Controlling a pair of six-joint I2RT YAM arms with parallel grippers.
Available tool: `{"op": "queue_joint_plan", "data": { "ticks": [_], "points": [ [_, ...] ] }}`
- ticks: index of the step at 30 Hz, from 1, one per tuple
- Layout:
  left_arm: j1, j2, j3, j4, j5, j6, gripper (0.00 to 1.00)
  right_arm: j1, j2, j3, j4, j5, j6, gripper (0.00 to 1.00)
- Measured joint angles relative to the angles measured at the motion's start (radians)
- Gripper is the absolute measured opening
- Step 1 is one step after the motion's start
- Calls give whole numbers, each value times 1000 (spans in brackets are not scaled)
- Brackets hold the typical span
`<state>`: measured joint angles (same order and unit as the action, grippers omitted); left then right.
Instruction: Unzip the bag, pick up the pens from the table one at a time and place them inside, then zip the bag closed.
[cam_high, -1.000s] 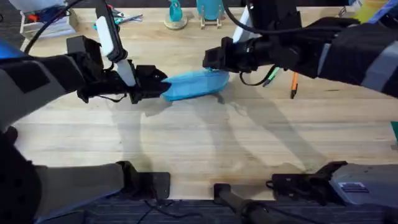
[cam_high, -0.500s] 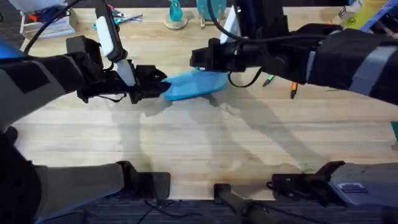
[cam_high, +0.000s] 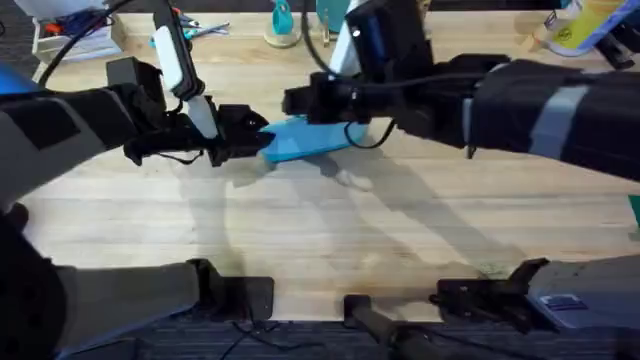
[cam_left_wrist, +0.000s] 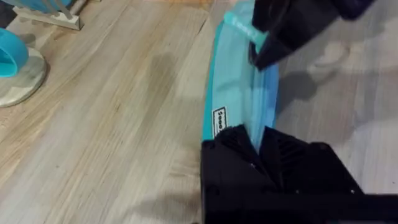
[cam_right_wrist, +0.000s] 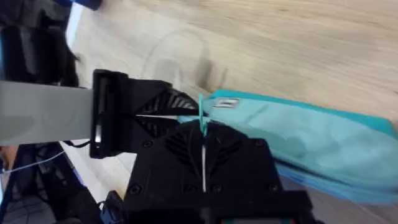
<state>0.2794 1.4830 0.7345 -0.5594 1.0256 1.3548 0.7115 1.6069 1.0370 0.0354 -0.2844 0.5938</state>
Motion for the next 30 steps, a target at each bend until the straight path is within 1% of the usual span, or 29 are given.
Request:
{"op": "queue_joint_plan", "data": {
  "ticks": [5, 10, 16, 23, 25, 27, 28, 30],
  "points": [
    [0, 0, 0, -2, 1, 0, 42, 52, 33, 0, 65, 1, 0, 32],
    [0, 0, 0, -3, 3, 0, 42, 87, 41, 0, 102, 18, -13, 31],
    [3, 0, 0, -3, 2, 0, 42, 97, 43, 0, 113, 29, -19, 31],
    [3, 0, 0, -3, 3, 0, 42, 98, 43, 0, 131, 1, -19, 33],
    [3, 0, 0, -2, 3, 0, 42, 98, 43, 0, 137, -10, -19, 79],
    [3, 0, 0, -2, 3, 0, 42, 96, 43, 0, 142, -22, -18, 101],
    [3, 0, 0, -1, 3, 0, 42, 93, 43, 0, 146, -36, -17, 132],
    [2, 0, 0, 0, 2, 0, 42, 87, 42, 0, 162, -61, -18, 313]
  ]
}}
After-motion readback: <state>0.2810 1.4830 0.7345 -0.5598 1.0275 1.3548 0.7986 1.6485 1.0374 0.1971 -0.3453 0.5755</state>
